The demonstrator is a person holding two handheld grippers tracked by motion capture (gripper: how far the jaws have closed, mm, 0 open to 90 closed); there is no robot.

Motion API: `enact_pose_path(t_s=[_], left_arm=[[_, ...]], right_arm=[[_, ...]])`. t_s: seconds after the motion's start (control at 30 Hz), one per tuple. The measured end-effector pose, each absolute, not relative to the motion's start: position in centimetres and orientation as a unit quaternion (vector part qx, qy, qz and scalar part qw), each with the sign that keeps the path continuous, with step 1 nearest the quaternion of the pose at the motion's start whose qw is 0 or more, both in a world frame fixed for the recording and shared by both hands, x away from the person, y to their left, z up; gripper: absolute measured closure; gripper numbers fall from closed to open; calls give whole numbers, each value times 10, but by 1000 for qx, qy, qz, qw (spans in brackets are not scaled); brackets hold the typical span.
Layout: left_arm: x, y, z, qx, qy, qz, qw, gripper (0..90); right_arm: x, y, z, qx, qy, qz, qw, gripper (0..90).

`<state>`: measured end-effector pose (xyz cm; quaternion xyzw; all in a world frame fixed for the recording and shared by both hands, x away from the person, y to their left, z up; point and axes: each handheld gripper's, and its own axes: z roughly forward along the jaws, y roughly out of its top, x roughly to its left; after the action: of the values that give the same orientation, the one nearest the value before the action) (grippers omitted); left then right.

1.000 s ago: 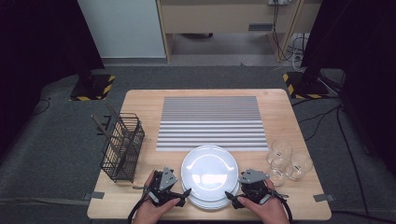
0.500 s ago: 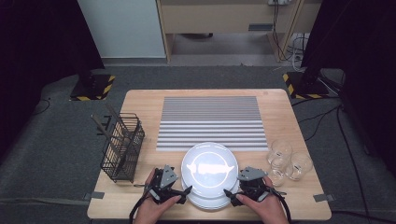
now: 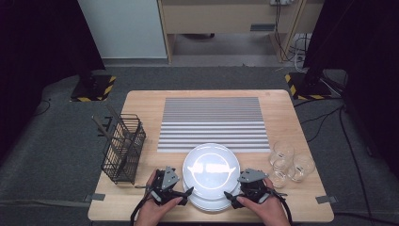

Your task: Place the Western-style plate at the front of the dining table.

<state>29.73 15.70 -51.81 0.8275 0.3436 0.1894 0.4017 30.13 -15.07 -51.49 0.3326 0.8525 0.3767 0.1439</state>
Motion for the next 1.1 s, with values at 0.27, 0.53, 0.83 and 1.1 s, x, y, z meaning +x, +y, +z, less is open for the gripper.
enact_pose_path(t_s=[0.27,0.53,0.83,1.1], left_arm=[[300,158,-519,826,348,195,399,44],[300,158,-519,827,347,192,399,51],[307,156,-521,823,355,191,400,40],[306,155,-520,822,353,186,405,52]], right_arm=[[301,-149,-515,329,853,376,152,45],[303,-148,-516,332,852,377,149,40],[308,-150,-516,342,848,376,151,40],[310,-150,-517,346,847,376,145,30]])
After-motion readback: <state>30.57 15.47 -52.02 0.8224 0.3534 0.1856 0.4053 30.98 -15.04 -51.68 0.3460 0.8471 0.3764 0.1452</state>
